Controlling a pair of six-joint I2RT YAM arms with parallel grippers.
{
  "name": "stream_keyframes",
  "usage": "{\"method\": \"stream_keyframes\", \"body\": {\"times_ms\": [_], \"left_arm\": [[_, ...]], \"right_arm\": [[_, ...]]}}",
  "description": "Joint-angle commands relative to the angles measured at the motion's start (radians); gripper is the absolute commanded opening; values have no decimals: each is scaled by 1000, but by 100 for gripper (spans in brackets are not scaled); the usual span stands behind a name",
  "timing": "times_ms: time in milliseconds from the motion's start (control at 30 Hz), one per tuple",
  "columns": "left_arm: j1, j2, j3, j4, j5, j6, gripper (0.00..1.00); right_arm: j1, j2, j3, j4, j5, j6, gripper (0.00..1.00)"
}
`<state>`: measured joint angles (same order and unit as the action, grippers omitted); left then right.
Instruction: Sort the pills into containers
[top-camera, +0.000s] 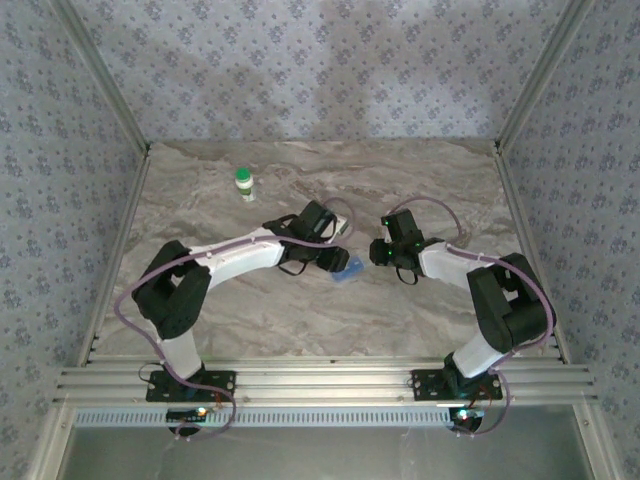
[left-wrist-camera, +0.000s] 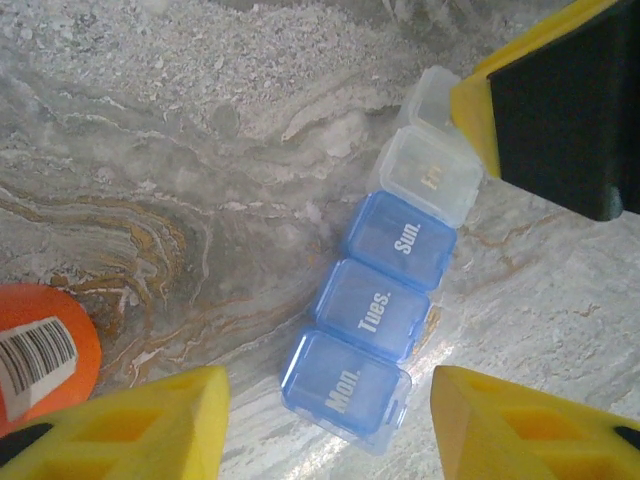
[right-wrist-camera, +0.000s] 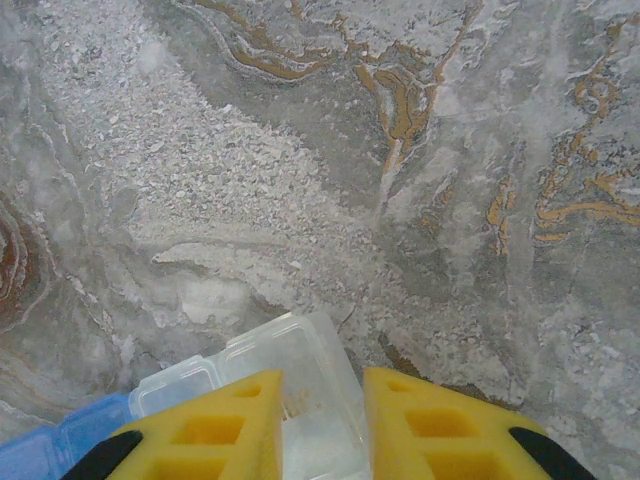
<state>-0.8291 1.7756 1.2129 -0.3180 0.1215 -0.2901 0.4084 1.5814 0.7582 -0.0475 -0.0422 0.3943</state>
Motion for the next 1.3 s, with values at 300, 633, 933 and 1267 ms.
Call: {"method": "stream_keyframes", "body": {"times_ms": [300,633,933,1267], "left_arm": [[-114,-68,-11,8,21,-5,48],[-181,8,-10,54,-26,-27,45],[-182,38,-35,79,-67,-31,42],[-184,61,-31,69,-80,-12,42]], "right_arm": [[-7,42,-45,-145,87,-16,26],[-12,43,-45,-143,80,-13,26],[-15,42,-46,-140,79,-11,26],[-15,42,-47,-141,79,-11,26]]}}
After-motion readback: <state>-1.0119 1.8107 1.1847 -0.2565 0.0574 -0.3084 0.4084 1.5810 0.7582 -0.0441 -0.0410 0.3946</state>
